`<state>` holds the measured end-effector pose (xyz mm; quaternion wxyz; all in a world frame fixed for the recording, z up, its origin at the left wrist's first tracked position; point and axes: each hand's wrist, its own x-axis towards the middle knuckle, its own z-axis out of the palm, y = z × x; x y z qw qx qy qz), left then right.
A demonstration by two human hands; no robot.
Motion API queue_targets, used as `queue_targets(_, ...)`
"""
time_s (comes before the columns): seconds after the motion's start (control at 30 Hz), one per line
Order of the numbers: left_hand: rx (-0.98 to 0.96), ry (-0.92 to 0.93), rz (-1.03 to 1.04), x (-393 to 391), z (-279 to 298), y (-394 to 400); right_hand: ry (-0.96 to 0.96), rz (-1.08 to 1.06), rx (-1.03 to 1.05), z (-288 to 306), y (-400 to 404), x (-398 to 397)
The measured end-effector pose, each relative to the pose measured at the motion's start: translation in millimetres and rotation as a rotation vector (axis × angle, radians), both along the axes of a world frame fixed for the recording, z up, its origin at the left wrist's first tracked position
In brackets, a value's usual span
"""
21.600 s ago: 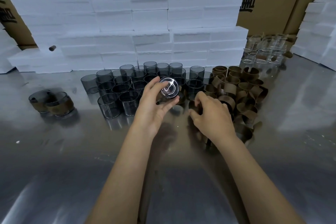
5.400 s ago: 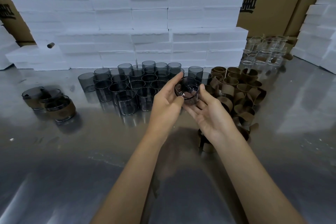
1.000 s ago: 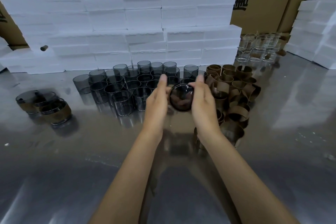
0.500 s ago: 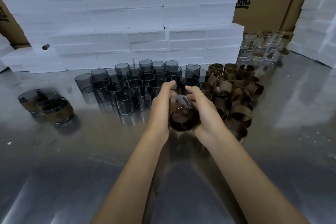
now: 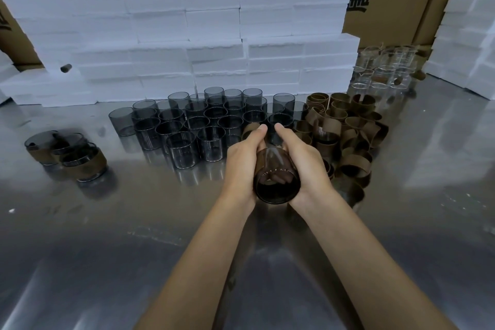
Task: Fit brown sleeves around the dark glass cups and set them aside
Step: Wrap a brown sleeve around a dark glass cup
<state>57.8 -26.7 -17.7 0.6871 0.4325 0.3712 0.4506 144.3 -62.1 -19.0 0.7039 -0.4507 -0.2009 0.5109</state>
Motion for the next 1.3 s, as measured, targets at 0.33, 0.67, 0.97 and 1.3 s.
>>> queue_targets(0.33,0.141,0.019,0.076,1.7,-0.5,-2.2,-0.028,-0.031,-0.009,3.5,0.4,1.3)
queue_targets(0.67,0.804,0.226,0.363,-8.4,4.6,0.6,0.053,0.338,0.044,7.5,-2.0,3.6)
queue_targets(0.97,0.556,0.183,0.254,-5.8,1.6,6.9,0.038,0.250,0.110,9.3,0.0,16.9)
queue_targets(1.3,0.420,0.107,0.191,-5.8,3.4,9.8,-0.020,0.094,0.037,10.0,-0.1,21.0)
